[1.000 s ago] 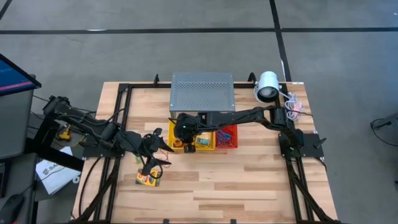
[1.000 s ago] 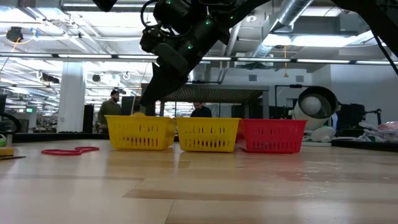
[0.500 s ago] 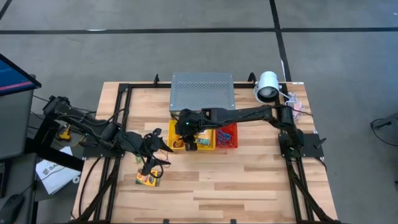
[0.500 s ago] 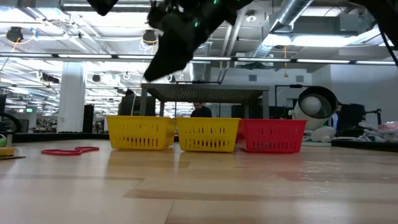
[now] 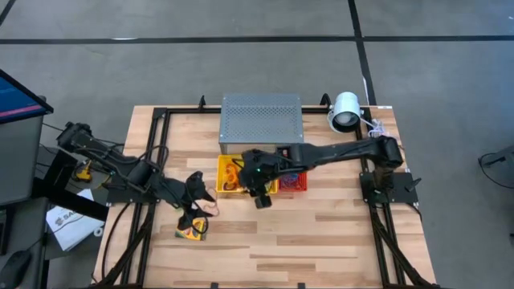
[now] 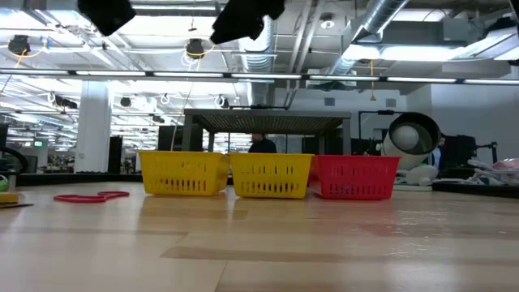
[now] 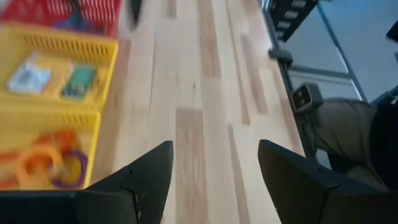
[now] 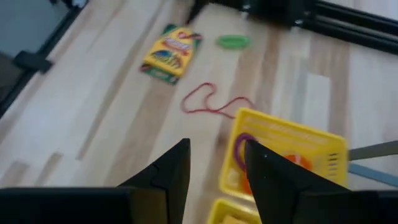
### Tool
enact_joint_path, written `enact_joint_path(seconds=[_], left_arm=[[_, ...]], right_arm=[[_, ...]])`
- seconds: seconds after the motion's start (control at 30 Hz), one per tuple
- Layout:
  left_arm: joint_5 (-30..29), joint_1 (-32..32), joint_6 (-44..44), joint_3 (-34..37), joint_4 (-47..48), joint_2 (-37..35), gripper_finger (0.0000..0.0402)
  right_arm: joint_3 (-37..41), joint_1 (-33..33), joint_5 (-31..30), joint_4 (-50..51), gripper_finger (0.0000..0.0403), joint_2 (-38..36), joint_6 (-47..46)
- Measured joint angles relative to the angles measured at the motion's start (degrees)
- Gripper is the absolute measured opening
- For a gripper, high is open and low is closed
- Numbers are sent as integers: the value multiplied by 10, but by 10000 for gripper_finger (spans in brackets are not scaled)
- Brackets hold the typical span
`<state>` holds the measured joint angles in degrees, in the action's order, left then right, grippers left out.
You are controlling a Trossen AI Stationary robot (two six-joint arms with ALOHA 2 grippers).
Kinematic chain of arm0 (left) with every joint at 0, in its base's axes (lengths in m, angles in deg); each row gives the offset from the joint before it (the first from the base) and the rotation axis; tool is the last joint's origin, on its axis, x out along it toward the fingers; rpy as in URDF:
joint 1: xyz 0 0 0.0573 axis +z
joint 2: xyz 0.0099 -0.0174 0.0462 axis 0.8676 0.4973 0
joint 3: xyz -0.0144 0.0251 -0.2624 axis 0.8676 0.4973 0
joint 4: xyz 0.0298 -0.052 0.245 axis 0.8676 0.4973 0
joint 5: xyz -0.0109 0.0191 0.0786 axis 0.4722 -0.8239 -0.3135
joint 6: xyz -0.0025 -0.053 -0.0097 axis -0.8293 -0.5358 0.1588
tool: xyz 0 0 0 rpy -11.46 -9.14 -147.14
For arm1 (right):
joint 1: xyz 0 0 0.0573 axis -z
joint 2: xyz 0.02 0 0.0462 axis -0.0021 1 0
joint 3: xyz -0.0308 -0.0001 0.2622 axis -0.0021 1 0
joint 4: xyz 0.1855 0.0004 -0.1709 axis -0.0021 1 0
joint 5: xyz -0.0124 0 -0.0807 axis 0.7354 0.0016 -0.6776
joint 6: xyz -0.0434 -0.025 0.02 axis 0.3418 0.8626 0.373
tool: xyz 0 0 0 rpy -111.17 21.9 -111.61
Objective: Pick & Place Office Desk Supplies
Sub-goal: Put the green spring keychain into the left yellow bin
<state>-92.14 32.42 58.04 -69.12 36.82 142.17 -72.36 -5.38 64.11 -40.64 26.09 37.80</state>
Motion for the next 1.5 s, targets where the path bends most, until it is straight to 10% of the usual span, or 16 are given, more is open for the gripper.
enact_joint_path(seconds=[1.07, 1.5], left_arm=[[8, -63, -562, 117, 231, 2, 232], [66, -40, -641, 140, 219, 51, 232]], right_arm=[[211, -139, -79, -146, 143, -99, -123], [266, -154, -79, -210, 143, -99, -151]])
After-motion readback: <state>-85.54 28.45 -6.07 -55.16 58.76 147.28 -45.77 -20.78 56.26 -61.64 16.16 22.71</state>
